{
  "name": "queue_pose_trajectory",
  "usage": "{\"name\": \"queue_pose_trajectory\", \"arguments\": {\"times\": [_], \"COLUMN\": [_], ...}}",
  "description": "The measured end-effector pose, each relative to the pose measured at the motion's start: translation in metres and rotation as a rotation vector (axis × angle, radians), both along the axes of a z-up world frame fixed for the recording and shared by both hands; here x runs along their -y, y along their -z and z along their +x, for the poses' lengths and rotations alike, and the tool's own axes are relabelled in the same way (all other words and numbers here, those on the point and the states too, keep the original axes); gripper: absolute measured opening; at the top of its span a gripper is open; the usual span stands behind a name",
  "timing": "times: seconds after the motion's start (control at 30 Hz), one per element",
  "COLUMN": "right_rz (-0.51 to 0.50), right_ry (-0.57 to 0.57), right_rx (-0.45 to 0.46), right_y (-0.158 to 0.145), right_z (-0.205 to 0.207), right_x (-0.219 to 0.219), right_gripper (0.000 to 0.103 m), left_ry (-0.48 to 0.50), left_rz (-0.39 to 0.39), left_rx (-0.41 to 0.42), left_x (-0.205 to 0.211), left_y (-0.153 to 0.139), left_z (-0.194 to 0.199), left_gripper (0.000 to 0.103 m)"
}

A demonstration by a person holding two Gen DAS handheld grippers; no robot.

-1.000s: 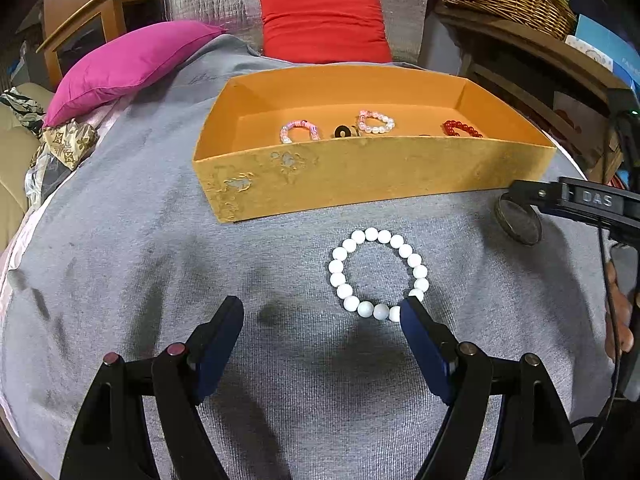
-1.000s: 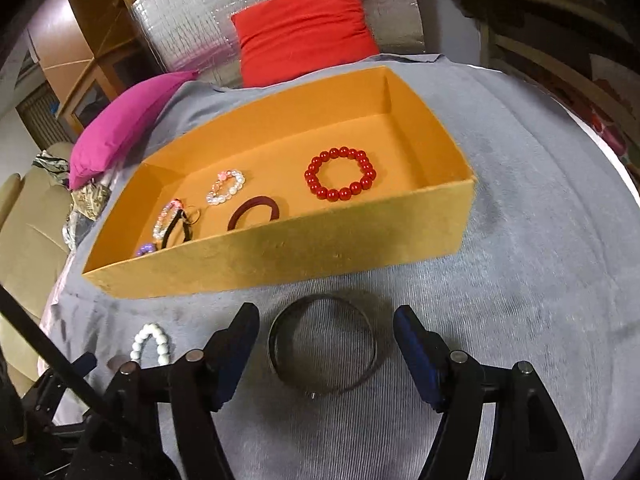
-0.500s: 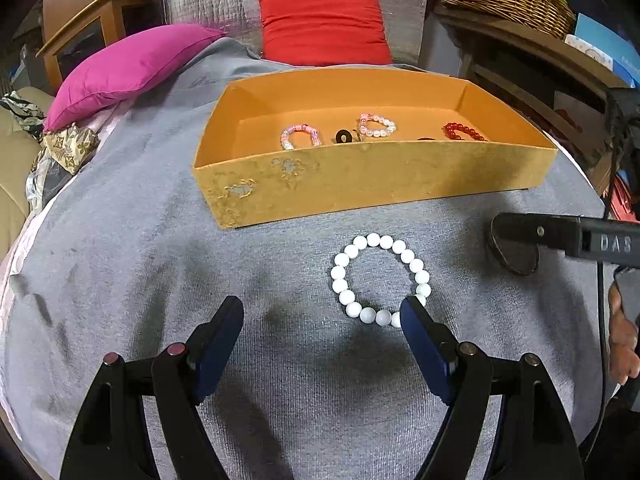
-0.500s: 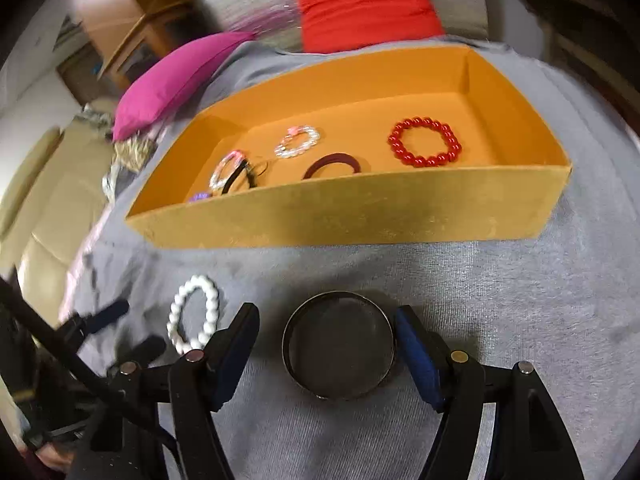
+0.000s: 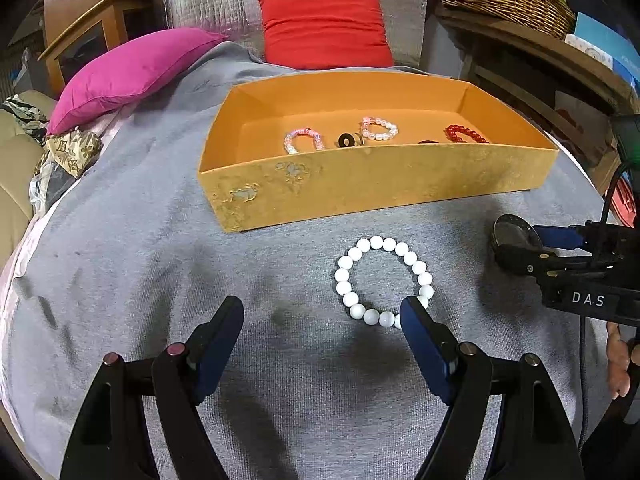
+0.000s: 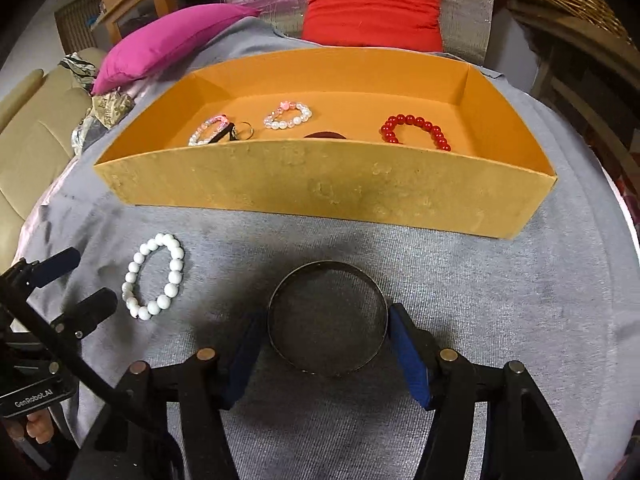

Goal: Organize jewelry
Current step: 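Lower the left tool over the white bead bracelet while the right straddles the silver bangle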

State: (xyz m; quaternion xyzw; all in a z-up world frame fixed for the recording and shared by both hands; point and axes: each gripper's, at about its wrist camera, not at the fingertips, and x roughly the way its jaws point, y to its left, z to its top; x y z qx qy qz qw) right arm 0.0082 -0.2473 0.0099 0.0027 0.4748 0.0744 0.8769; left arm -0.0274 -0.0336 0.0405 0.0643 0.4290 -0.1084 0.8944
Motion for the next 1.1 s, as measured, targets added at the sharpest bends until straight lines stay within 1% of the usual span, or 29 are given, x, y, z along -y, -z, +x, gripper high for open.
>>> {"name": "queue_pose_trajectory", "arguments": {"times": [0.33,0.6,1.1], "right_rz": [-0.003,-0.007,-0.006], "right_ry": [0.050,0.052,0.056], "right_rx": [-0.005,-0.010,-0.019], "right_y": [-0.001,-0.001,0.000], "right_z": [0.002,0.001,0.004], "right_x": [0.011,0.014,0.013], "right_gripper": [0.064,0.064,0.065], "left_ry": [0.005,0.017,0.023], "left_rz": [0.003,0.008,0.039], "left_rx": [0.006,0.021,0.076], "left_x": [0.002,0.006,0.008], "left_y": [0.000,-0.004,-0.015], "left_z": [0.000,-0.002,-0.010], "left_gripper": [0.081,0.081,0.081]}}
